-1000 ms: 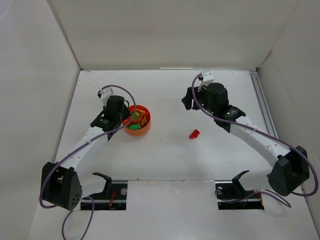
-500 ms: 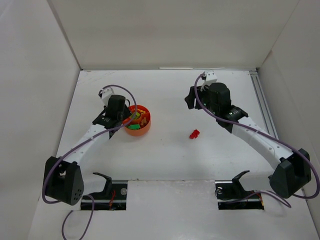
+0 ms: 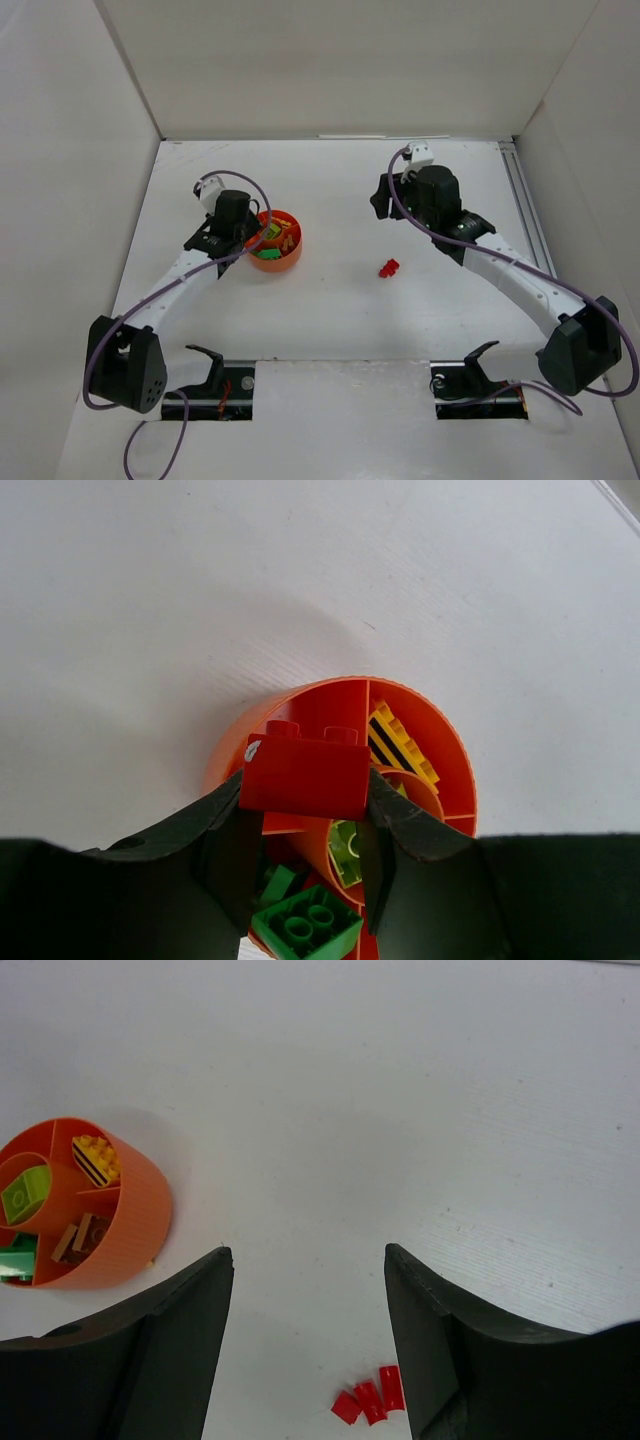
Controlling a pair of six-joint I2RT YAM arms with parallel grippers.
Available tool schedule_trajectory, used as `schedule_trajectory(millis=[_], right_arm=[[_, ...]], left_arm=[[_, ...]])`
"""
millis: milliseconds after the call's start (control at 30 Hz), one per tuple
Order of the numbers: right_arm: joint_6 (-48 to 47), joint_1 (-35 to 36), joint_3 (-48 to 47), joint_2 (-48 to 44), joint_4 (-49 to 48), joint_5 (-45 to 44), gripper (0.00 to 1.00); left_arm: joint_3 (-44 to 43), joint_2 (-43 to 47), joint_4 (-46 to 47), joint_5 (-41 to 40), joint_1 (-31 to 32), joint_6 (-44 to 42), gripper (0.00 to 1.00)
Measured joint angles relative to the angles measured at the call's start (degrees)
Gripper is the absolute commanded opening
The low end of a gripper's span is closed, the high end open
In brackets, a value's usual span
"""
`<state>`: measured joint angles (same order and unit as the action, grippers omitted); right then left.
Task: Sort the legos into containers by color
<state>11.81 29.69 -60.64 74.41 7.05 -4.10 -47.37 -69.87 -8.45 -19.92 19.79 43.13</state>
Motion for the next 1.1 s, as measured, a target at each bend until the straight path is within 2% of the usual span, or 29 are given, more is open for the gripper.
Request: schedule_trajectory(millis=[300,367,567,900,1100], right_arm=[[-0.02,-0.02,-0.57,0.96,0.5,-0.72,0.67],[-0.02,0.0,-0.9,1.16,0.7,-1.09,0.69],[-0.02,-0.13,-1.55,1.22,1.16,-1.66,0.69],[-0.02,-0.48,-1.68,1.4,1.53,-2.05,0.69],[-0.02,-0.48,-1.68,1.81,1.57,-2.14,0.69]], left_arm=[[-0.02,-1.16,1.2,0.85,-0.04,-0.5,0.16],[-0.02,-1.44,1.73,0.85,-0.04,-0.68,0.22],[-0.33,-1.97,2.25,1.42,-0.04,-1.62,0.26],[-0.35,-2.01,1.66,2.45,-0.02,-2.03,0.41],[-0.35,-2.03,0.46,3.52,0.0,-2.16,0.41]])
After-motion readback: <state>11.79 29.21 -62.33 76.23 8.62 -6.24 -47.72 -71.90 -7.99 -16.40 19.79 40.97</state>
